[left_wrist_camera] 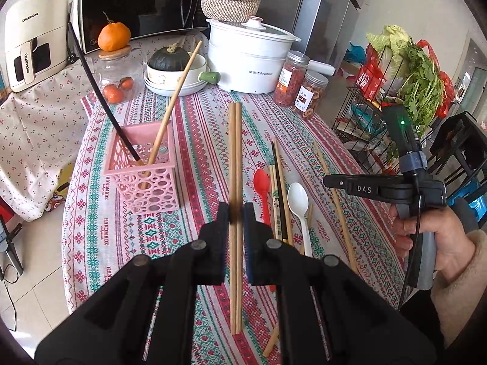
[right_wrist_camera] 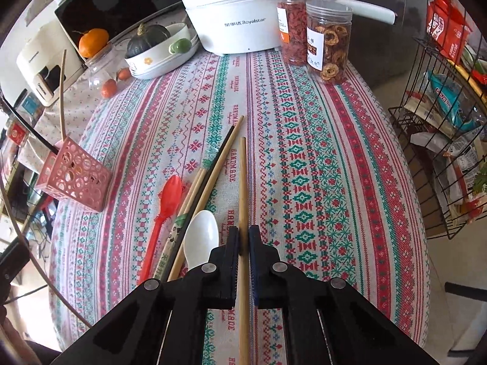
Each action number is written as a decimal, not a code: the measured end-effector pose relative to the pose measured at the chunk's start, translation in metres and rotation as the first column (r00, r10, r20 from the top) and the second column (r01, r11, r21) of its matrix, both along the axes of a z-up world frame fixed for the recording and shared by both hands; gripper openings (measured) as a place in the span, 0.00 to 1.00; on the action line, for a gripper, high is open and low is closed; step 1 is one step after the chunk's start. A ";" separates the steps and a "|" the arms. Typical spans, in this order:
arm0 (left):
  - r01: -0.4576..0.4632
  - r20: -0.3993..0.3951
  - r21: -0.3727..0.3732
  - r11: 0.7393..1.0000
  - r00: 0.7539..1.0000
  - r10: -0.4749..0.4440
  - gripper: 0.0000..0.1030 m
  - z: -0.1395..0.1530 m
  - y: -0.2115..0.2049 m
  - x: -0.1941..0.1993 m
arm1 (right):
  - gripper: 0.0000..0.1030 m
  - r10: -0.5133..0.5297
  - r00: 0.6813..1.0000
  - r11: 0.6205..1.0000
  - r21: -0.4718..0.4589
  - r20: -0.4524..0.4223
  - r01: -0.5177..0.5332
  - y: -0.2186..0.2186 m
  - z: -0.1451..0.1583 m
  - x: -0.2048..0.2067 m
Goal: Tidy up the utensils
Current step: 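Lift both grippers' chopsticks and carry them over the pink holder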
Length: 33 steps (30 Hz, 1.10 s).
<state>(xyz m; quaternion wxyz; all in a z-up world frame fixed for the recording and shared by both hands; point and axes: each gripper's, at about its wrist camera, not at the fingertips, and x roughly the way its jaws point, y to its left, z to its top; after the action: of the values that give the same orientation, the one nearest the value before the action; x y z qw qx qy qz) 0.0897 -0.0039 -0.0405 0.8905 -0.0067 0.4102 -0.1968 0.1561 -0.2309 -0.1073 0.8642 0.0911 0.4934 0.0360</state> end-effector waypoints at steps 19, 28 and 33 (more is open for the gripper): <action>-0.049 0.211 -0.175 0.983 0.974 0.086 0.10 0.060 0.034 -0.021 | 0.06 0.066 0.916 0.991 0.082 0.396 -0.107 0.025 0.116 -0.083; -0.117 0.324 -0.205 0.972 0.929 0.180 0.10 0.094 0.054 -0.018 | 0.06 0.093 0.865 0.976 0.126 0.493 -0.177 0.035 0.144 -0.092; -0.180 0.362 -0.173 0.968 0.903 0.233 0.10 0.098 0.061 -0.008 | 0.06 0.105 0.867 0.974 0.126 0.487 -0.188 0.043 0.142 -0.088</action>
<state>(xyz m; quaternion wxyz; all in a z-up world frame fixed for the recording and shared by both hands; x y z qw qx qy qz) 0.0819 0.0572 0.0570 0.9662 -0.0723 0.2129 -0.1261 0.0685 -0.1874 0.0351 0.9430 0.1145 0.2657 0.1647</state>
